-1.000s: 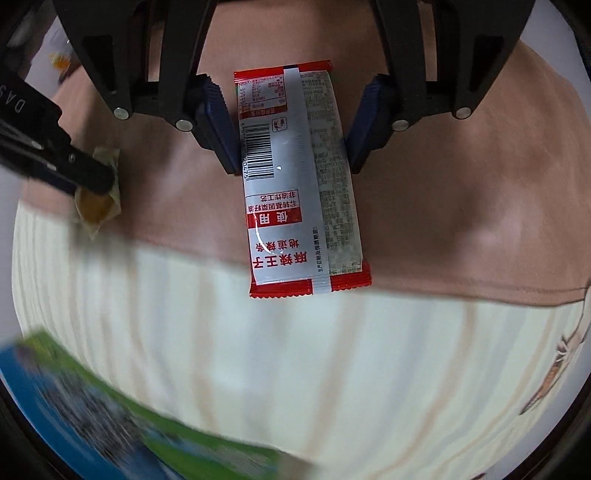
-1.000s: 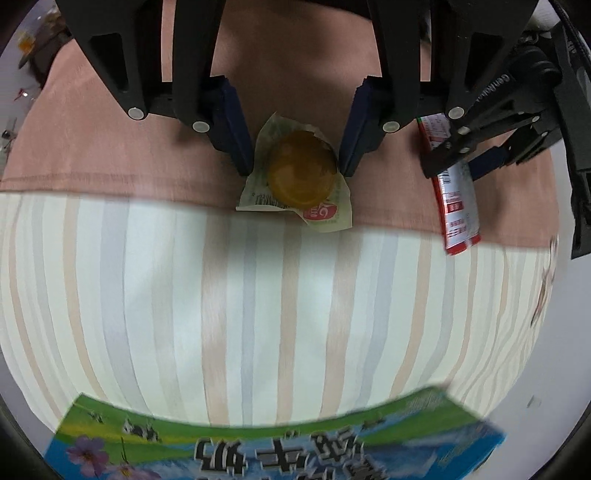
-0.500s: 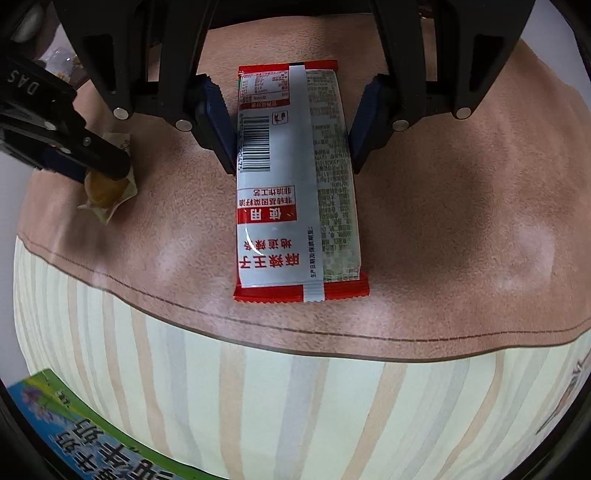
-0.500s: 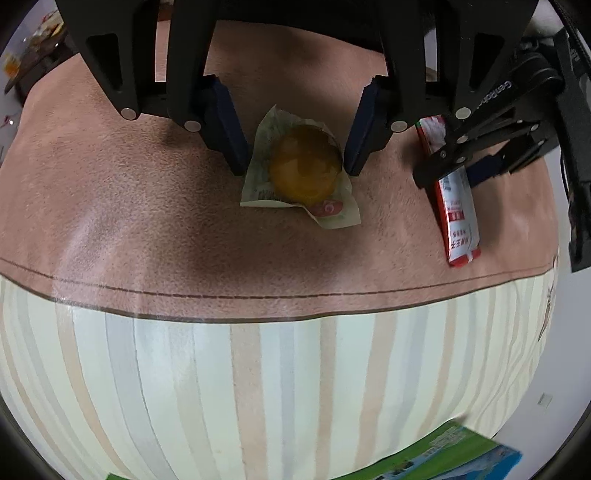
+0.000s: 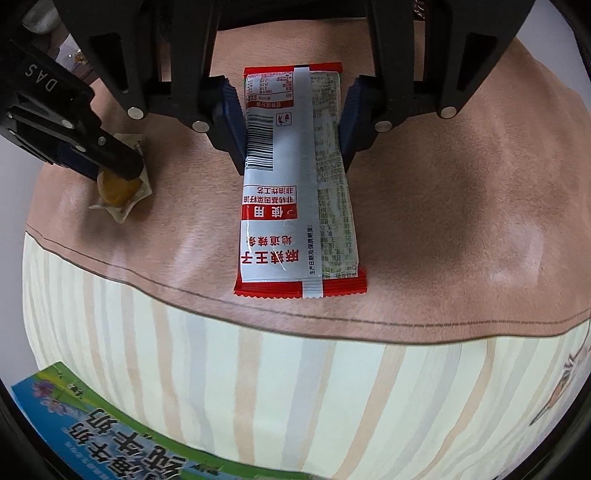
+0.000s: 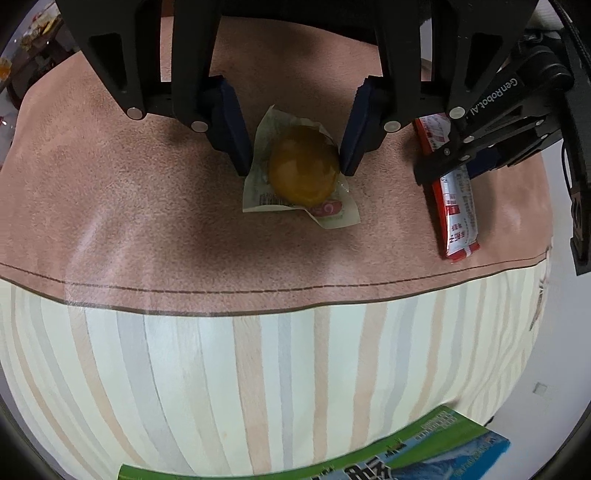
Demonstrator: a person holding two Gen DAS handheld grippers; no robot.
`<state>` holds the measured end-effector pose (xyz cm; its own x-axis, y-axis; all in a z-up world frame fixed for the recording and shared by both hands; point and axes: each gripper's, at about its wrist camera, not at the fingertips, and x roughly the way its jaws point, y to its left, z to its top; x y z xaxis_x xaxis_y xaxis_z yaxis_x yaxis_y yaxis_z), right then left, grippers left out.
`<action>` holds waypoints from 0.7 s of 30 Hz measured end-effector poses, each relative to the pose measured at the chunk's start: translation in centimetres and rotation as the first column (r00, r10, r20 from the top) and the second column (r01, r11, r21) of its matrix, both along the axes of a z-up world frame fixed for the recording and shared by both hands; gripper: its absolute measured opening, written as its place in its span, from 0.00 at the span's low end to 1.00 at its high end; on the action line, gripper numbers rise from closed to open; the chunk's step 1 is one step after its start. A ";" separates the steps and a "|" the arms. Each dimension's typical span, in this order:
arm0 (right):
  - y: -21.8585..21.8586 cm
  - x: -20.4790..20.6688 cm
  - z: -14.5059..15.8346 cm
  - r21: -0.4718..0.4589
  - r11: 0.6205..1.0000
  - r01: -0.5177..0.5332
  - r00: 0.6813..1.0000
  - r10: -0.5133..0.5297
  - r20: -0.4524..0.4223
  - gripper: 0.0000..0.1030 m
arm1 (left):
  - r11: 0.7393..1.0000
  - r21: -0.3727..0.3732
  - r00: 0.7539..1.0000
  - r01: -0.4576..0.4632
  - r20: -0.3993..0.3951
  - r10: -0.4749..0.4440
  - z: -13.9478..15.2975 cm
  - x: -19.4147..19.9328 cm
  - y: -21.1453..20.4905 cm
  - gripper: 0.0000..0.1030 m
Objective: Organize snacks
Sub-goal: 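Carry both snacks into the cardboard box and open both tools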
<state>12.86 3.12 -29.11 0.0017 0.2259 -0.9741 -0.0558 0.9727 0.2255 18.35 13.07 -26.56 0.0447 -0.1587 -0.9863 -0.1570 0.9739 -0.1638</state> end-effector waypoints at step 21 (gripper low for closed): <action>-5.0 2.8 11.9 0.172 0.985 0.034 0.982 -0.065 0.179 0.50 | 0.995 -0.074 0.969 0.073 0.241 -0.053 12.5 4.4 -1.2 0.40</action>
